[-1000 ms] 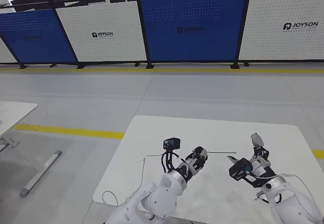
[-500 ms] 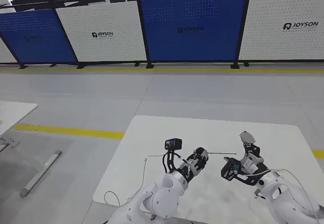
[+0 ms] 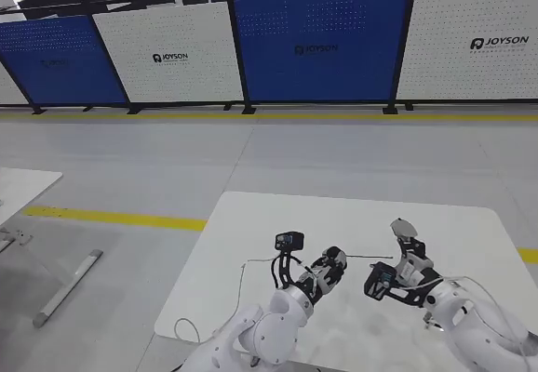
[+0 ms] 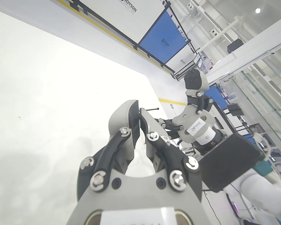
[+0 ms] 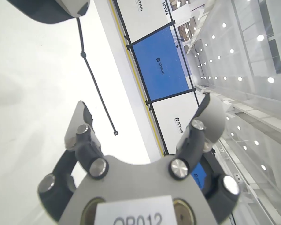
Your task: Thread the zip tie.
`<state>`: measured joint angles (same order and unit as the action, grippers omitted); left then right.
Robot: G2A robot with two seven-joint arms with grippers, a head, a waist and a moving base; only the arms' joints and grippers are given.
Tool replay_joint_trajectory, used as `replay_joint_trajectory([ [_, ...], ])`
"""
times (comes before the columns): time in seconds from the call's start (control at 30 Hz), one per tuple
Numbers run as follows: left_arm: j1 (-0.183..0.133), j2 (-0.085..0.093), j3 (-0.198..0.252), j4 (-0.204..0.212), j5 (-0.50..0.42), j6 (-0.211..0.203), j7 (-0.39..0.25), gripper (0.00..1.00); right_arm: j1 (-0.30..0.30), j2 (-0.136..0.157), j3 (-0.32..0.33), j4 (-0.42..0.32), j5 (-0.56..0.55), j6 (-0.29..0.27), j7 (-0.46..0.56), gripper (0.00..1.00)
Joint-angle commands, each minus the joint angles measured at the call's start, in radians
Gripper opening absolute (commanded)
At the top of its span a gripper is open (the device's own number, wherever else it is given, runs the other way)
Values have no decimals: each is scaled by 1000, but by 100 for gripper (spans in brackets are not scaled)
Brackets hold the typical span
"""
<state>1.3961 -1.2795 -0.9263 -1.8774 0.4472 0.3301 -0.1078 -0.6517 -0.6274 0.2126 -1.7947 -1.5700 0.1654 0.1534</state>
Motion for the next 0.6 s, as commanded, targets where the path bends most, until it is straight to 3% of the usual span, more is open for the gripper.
replay_joint_trajectory([
  [0.0, 2, -1, -1, -1, 0, 0, 1, 0, 21, -3, -23, 1, 0, -12, 10, 72],
  [0.07, 3, -1, -2, -1, 2, 0, 1, 0, 42, -8, -43, 2, 0, -23, 26, 50],
  [0.57, 2, -6, 4, 4, 17, 4, -7, 0, 58, -34, -43, 6, 0, -117, 74, 37],
])
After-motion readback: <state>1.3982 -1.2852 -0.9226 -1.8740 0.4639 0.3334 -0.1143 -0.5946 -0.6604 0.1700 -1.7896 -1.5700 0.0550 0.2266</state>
